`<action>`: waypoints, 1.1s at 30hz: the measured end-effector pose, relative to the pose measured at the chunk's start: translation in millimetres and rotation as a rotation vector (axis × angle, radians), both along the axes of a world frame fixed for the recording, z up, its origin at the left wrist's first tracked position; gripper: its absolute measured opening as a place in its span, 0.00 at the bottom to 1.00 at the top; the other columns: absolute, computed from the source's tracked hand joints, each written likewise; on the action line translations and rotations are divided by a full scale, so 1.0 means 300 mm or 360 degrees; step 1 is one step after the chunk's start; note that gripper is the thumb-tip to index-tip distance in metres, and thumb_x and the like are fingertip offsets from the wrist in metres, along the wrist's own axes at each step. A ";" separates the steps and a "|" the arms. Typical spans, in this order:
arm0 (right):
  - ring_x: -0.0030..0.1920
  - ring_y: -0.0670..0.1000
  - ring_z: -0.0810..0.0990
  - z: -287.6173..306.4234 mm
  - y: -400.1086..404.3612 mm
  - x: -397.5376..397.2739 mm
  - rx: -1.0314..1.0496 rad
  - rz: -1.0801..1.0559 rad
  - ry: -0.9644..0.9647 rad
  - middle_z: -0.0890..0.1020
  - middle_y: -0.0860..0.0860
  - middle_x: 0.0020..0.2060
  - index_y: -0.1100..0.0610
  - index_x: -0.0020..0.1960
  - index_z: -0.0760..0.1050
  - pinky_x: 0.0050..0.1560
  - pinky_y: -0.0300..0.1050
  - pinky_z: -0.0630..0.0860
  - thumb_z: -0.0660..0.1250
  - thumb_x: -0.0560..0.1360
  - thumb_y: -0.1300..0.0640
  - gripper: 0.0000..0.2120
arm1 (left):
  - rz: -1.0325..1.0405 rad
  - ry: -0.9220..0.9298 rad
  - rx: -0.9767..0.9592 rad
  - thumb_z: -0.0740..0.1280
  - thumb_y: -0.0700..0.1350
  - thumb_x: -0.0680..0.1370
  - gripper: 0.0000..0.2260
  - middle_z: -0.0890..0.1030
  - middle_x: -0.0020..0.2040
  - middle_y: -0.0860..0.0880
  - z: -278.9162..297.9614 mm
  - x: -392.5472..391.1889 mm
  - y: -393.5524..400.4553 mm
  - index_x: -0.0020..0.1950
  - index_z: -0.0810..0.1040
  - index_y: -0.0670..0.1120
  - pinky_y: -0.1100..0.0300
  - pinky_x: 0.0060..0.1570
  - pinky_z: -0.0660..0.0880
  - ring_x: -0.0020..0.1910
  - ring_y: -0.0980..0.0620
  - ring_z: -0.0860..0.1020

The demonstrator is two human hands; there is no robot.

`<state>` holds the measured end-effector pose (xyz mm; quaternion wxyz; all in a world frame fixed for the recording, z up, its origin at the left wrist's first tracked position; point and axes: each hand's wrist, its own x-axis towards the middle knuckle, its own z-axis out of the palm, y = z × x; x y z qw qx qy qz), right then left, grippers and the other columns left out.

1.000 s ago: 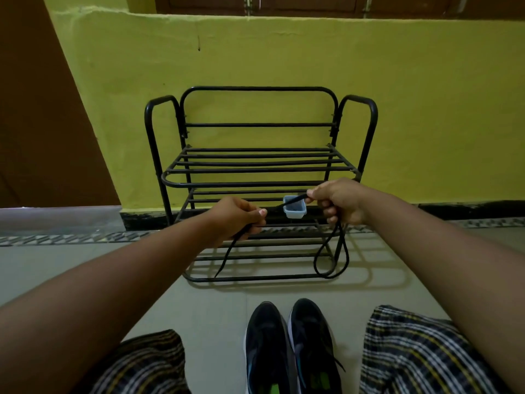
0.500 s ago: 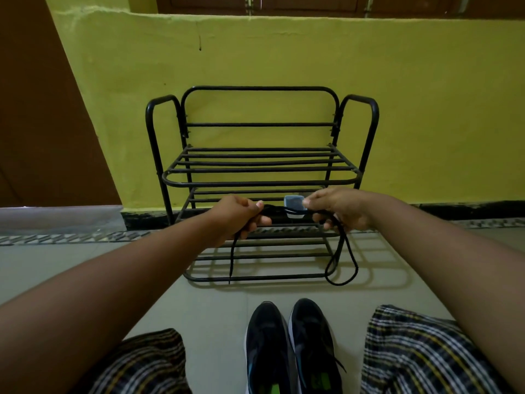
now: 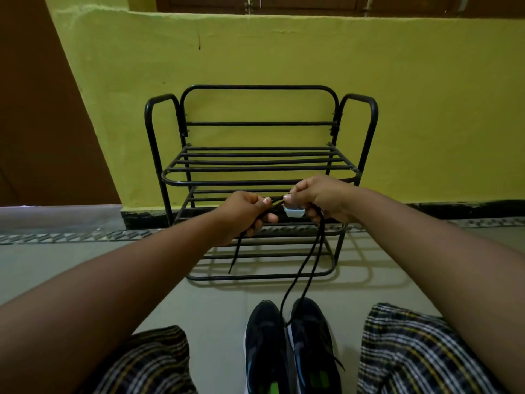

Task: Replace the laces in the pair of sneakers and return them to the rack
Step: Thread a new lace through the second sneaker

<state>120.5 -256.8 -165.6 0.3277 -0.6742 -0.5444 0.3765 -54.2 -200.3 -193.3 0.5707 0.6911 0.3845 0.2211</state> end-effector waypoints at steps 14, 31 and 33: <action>0.28 0.49 0.69 -0.019 -0.020 0.100 -0.0005 -0.0318 0.0199 0.70 0.51 0.29 0.60 0.44 0.75 0.29 0.41 0.67 0.65 0.76 0.59 0.05 | 0.0123 0.0133 0.0341 0.58 0.49 0.81 0.13 0.73 0.35 0.49 -0.004 -0.009 0.015 0.52 0.77 0.42 0.62 0.31 0.67 0.29 0.55 0.67; 0.52 0.55 0.76 -0.004 -0.019 -0.050 -0.0327 0.0266 0.0040 0.78 0.56 0.47 0.60 0.59 0.74 0.58 0.53 0.73 0.65 0.76 0.60 0.12 | 0.0057 0.0081 0.0800 0.61 0.45 0.80 0.09 0.80 0.36 0.49 -0.007 0.030 -0.024 0.47 0.79 0.44 0.62 0.35 0.74 0.32 0.58 0.77; 0.51 0.54 0.76 -0.004 -0.018 -0.058 -0.0309 0.0259 0.0010 0.78 0.54 0.46 0.59 0.54 0.77 0.56 0.53 0.73 0.65 0.77 0.59 0.08 | 0.0084 0.0095 0.0831 0.62 0.46 0.80 0.08 0.82 0.38 0.47 -0.001 0.022 -0.025 0.48 0.79 0.44 0.57 0.40 0.76 0.38 0.52 0.80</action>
